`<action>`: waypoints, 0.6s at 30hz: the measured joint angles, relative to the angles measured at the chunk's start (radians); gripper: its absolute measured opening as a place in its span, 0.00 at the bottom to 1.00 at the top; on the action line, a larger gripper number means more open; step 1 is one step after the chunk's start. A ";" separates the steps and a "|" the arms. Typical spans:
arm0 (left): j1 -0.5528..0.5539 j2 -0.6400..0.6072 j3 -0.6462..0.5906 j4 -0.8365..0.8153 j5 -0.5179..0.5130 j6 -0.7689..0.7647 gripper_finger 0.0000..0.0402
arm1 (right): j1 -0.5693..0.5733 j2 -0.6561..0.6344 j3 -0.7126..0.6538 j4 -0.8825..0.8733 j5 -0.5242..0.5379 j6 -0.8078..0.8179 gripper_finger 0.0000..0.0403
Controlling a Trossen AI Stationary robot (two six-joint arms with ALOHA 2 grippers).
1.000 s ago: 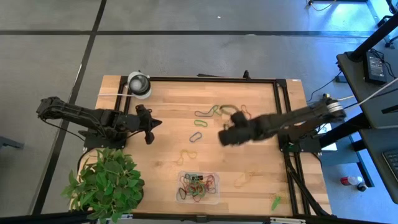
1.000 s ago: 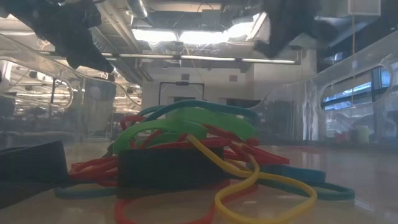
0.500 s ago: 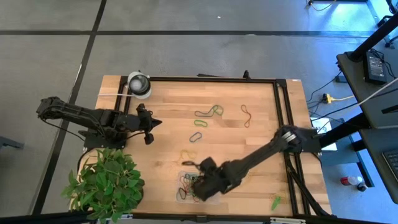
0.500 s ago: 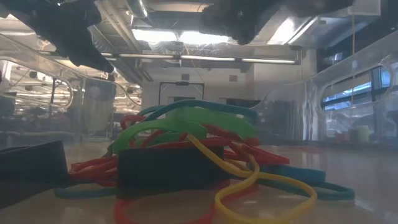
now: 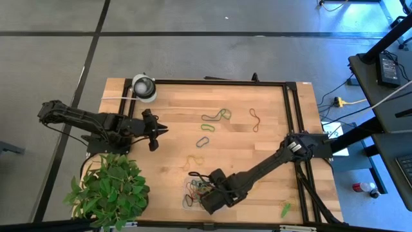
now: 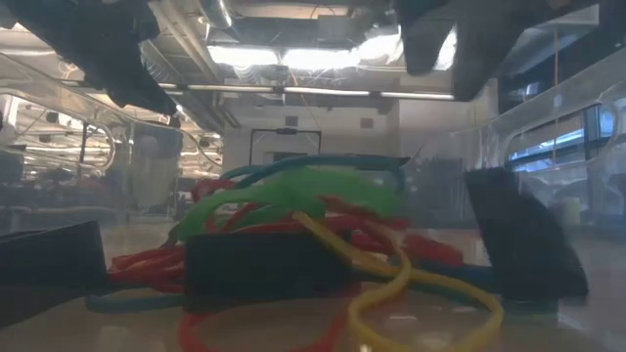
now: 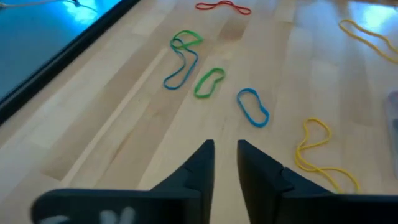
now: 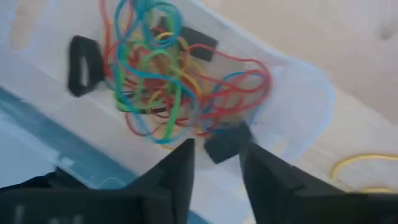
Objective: Pick and place rubber bands into bin
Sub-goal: Put the black rubber band into the transparent bin, then put the yellow rubber band into the transparent bin
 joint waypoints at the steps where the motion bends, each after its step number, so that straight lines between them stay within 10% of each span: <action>1: 0.000 0.000 0.000 0.000 0.001 -0.010 0.18 | 0.000 0.000 0.004 -0.021 0.000 -0.009 0.36; 8: 0.000 0.007 0.000 0.001 0.025 0.009 0.28 | 0.003 -0.001 0.091 -0.224 0.005 -0.208 0.41; 18: 0.000 0.208 0.071 0.021 0.111 -0.019 0.28 | 0.066 -0.212 -0.136 -0.311 0.166 -0.127 0.12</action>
